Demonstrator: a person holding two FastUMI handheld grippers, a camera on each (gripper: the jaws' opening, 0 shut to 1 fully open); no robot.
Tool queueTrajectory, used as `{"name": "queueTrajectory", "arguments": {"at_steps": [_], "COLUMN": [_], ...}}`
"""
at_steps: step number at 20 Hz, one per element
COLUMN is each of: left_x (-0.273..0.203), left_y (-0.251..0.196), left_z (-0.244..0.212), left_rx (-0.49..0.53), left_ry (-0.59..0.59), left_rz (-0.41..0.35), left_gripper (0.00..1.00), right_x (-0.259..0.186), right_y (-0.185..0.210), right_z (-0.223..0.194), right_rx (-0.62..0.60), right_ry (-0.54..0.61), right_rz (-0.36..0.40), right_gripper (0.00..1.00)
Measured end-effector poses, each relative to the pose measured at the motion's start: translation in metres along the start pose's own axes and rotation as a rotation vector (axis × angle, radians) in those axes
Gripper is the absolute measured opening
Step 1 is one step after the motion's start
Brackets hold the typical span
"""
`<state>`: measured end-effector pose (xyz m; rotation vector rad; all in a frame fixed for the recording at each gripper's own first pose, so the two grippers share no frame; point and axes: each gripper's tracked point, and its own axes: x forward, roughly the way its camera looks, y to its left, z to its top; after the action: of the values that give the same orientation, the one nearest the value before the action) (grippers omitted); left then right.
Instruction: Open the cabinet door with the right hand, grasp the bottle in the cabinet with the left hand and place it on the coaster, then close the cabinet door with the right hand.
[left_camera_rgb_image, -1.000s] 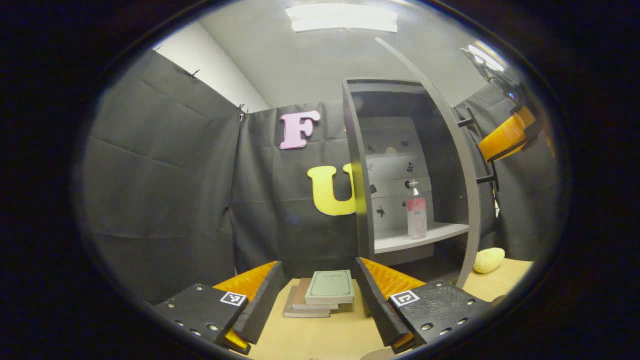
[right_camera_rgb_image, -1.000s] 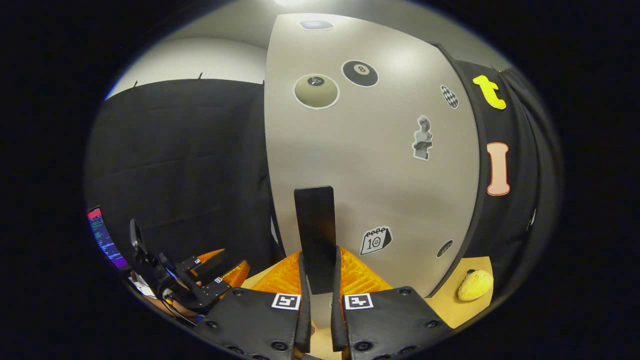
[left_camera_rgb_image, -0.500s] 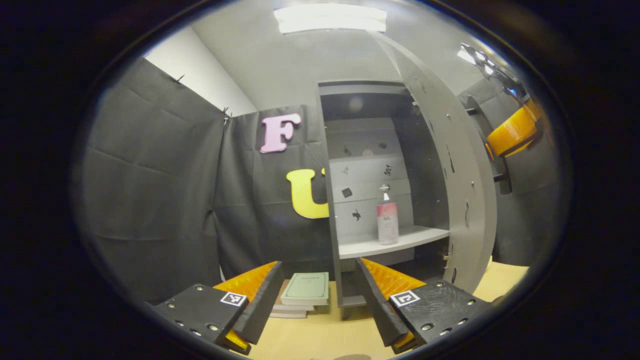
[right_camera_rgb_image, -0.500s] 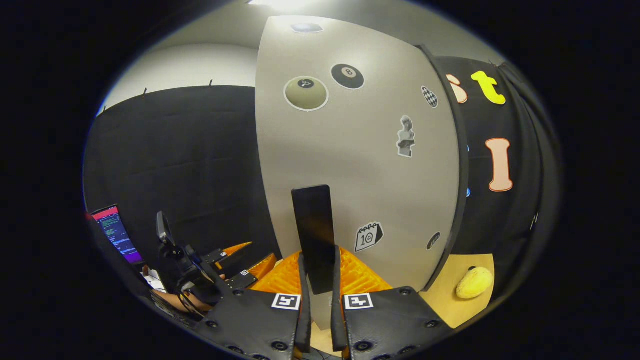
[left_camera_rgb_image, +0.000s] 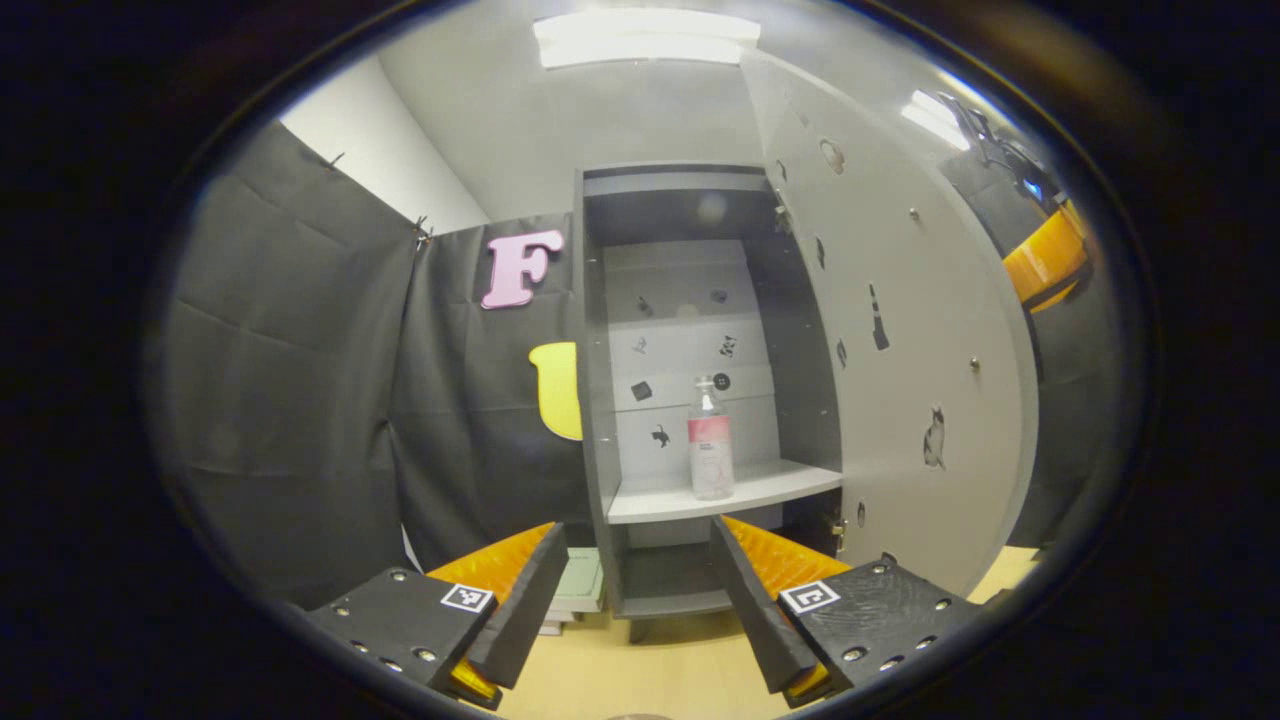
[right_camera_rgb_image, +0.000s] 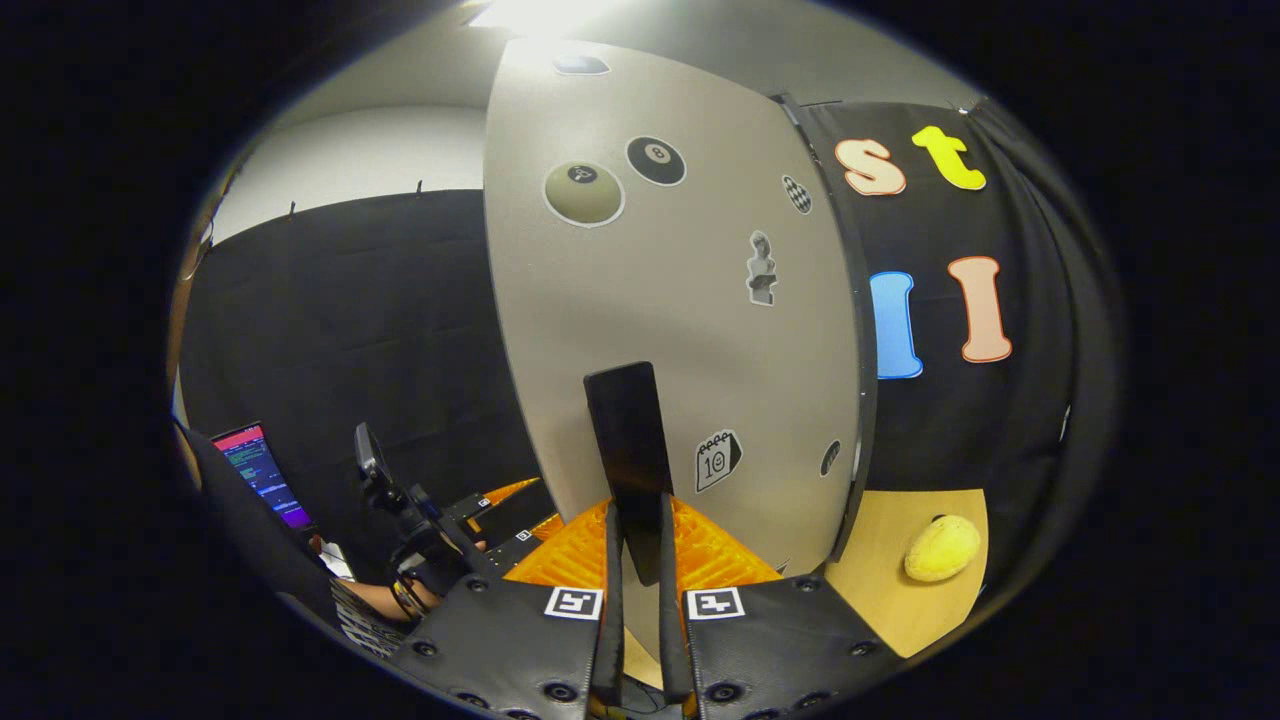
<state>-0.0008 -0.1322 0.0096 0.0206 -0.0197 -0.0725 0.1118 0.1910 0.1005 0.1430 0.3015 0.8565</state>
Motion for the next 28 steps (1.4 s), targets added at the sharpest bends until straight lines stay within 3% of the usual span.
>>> {"name": "queueTrajectory", "arguments": {"at_steps": [6,16,20,21,23,26,28], "left_x": [-0.005,-0.006,-0.008,-0.009,-0.01,-0.007,-0.002], "left_y": [-0.036,-0.061,-0.07,-0.07,-0.071,-0.064,-0.065], "left_z": [0.005,0.011,0.017,0.019,0.023,0.03,0.035], "left_rx": [0.006,0.007,0.03,0.034,0.041,0.058,0.058], "left_ry": [-0.007,-0.005,-0.012,-0.014,-0.017,-0.019,-0.018], "left_rz": [-0.013,0.021,0.041,0.047,0.061,0.092,0.093], "left_gripper": [0.87,0.87,0.88,0.87,0.87,0.86,0.87], "right_x": [-0.018,-0.037,-0.032,-0.034,-0.034,-0.046,-0.066], "right_y": [-0.012,-0.042,-0.037,-0.039,-0.042,-0.034,-0.045], "right_z": [0.0,0.004,0.005,0.005,0.004,0.008,0.01], "right_rx": [0.004,0.032,-0.007,-0.027,-0.052,-0.016,-0.017], "right_ry": [-0.014,-0.062,-0.071,-0.069,-0.068,-0.1,-0.131], "right_rz": [-0.021,-0.098,-0.049,-0.049,-0.062,-0.028,-0.074], "right_gripper": [0.13,0.16,0.16,0.13,0.17,0.16,0.1]}}
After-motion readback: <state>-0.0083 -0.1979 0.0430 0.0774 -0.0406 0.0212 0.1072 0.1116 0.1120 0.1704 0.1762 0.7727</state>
